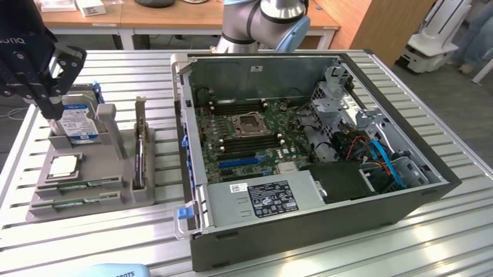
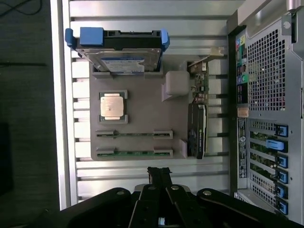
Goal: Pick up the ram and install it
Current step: 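Pick up the ram and move it above insertion slot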
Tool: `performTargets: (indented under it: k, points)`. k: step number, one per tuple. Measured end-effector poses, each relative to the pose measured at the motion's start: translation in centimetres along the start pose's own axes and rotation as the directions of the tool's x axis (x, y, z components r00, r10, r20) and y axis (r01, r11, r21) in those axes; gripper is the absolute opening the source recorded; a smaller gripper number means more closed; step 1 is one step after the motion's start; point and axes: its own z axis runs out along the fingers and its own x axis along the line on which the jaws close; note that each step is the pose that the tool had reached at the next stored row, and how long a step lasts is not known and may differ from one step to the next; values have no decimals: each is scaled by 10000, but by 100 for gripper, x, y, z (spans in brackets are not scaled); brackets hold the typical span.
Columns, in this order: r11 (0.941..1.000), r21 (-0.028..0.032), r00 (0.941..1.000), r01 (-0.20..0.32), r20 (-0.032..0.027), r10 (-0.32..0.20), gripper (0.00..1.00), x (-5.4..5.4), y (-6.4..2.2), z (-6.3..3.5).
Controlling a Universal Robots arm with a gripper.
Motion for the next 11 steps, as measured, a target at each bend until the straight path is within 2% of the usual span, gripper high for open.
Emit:
performTargets:
  k: [5,11]
  points:
    - [9983,27,9983,580,-26,-580,10,0,0,3]
    - [9916,54,9916,1293,-57,-1293,10,0,0,5]
